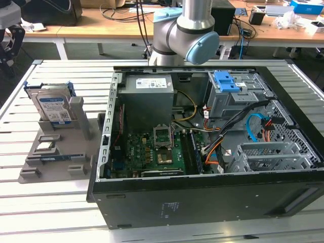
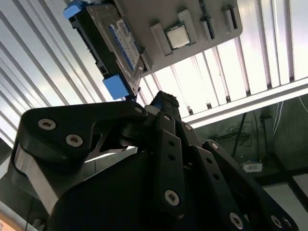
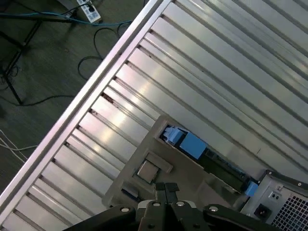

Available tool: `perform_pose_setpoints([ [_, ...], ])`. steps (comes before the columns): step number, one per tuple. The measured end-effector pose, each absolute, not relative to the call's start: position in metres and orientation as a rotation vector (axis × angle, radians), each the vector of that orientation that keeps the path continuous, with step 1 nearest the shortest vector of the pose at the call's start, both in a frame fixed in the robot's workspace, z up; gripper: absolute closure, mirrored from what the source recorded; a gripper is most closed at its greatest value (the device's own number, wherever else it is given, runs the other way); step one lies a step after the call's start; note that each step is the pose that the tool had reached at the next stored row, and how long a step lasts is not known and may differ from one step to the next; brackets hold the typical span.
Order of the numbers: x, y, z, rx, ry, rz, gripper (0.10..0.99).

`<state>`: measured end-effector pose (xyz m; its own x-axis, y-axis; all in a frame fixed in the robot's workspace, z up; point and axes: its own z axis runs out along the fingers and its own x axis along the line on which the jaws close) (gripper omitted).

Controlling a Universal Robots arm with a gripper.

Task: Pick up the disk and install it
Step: 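Pick up the disk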

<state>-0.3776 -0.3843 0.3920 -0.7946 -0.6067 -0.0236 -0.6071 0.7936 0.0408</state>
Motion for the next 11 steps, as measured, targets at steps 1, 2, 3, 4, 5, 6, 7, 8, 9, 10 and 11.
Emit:
perform_pose_setpoints([
  [1, -0.3776, -0.3843, 0.392, -1.037, 2.955, 0.073, 0.98],
  [2, -0.3776, -0.3843, 0.392, -1.087, 2.938, 0.073, 0.98],
  [3, -0.3776, -0.3843, 0.392, -1.114, 2.928, 0.073, 0.98],
  [4, -0.3776, -0.3843, 0.392, -1.152, 2.914, 0.073, 0.98],
  [5, -0.3776, -0.3843, 0.392, -1.171, 2.907, 0.073, 0.98],
  [6, -0.3776, -0.3844, 0.392, -1.191, 2.899, 0.073, 0.98],
  [7, -0.3776, -0.3844, 0.392, -1.223, 2.887, 0.073, 0.98],
  [8, -0.3776, -0.3843, 0.392, -1.256, 2.873, 0.074, 0.98],
  [9, -0.3776, -0.3844, 0.392, -1.273, 2.866, 0.074, 0.98],
  [10, -0.3776, -0.3843, 0.392, -1.291, 2.858, 0.074, 0.98],
  [11, -0.3776, -0.3843, 0.392, -1.311, 2.849, 0.074, 0.98],
])
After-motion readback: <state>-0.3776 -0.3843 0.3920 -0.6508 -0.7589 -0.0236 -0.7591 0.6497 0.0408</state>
